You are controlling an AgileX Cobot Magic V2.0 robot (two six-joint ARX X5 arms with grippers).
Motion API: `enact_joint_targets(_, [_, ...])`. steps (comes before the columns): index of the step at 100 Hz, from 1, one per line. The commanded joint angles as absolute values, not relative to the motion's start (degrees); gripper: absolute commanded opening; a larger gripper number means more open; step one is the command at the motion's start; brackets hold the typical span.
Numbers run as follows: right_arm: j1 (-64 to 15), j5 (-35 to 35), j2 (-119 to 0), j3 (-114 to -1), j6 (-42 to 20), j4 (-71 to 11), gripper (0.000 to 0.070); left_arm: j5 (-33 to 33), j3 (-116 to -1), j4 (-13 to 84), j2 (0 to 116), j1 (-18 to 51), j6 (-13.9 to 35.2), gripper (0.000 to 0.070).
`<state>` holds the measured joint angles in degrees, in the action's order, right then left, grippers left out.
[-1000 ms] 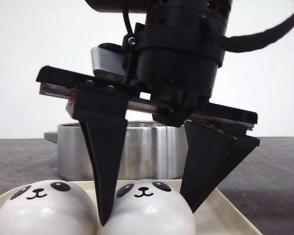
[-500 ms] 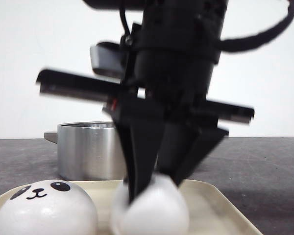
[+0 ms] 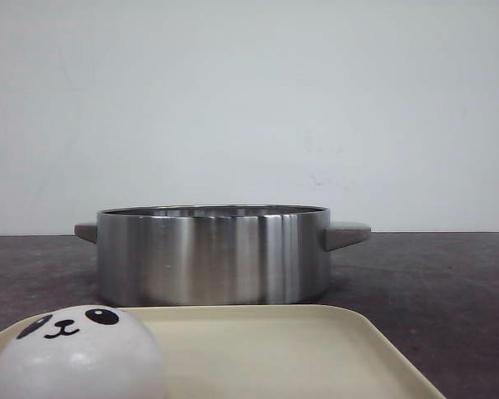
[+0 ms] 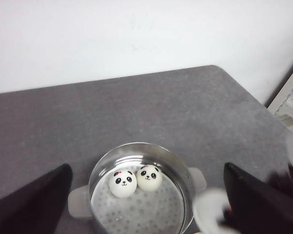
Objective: Steam buns
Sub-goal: 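Lift the bun with the right gripper and lower it into the pot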
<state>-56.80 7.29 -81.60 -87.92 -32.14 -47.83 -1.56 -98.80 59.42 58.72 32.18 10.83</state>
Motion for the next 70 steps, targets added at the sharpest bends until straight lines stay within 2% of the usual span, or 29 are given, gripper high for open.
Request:
enact_joint_targets(1, [-54.3,7.2,-84.4,-89.0,-27.4,-48.1,0.0,-1.7,-100.0,58.3,59.2,32.6,9.9,0.0592])
enact_joint_targets(19, [-45.9,1.3,-91.1,-89.0,-23.4,-48.1,0.0,-1.7,-100.0,58.3,59.2,32.6,9.8,0.0593])
enact_joint_targets(35, [-41.8,-0.1,-99.0,-89.0,-21.9,-47.3,0.0,-1.7,-100.0,58.3,59.2,32.6,9.7,0.0593])
enact_joint_targets(70, [-40.7,-0.6,-110.1,-89.0,-20.5,-46.0,0.0,-1.8,-100.0,59.6,59.3,32.6,9.7,0.0593])
